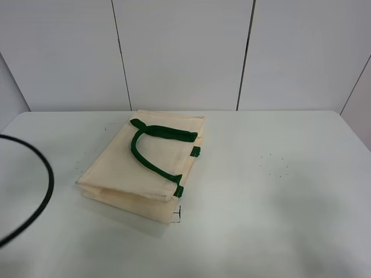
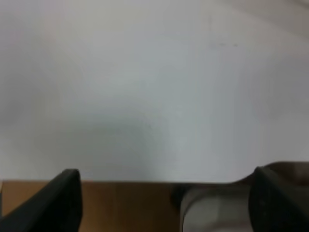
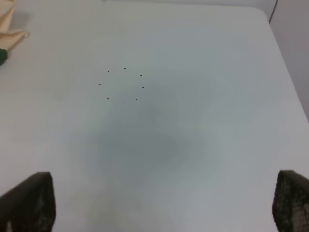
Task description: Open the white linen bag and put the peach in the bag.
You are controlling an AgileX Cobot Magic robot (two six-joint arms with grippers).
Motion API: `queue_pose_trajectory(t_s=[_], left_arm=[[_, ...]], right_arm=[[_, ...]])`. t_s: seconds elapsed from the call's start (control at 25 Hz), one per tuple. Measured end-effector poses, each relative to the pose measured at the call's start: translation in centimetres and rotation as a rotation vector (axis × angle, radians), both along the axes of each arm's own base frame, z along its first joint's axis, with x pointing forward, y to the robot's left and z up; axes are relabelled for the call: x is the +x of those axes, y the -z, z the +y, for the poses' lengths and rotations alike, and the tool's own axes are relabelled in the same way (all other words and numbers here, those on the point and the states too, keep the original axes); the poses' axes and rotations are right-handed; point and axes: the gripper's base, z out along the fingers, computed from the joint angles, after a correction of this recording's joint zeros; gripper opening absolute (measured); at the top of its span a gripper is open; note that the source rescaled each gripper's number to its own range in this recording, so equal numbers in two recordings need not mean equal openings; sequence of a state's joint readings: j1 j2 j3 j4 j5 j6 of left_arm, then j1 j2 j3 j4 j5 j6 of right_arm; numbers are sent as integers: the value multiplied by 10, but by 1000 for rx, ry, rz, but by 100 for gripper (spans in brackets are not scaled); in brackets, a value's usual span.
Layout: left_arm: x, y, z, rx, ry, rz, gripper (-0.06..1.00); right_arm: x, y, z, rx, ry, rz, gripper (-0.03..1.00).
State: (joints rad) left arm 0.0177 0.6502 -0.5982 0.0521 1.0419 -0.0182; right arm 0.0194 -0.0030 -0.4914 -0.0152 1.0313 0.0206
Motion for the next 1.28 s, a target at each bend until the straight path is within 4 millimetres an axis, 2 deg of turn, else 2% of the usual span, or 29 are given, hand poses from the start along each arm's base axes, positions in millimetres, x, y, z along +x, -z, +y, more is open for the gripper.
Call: queue_pose_trajectory(t_s=[0.24,0.48,0.8,1.28], left_arm=[[-48,10,-5,-23,33,-212,100],[-74,6,-5,-18,36,-385,100],[-97,6,-5,-10,38,-537,99],[-97,6,-5,-7,37,-539,97]], right_arm=[[0,0,0,0,0,0,100],[0,0,0,0,0,0,100],[0,0,0,0,0,0,100],[0,0,0,0,0,0,100]])
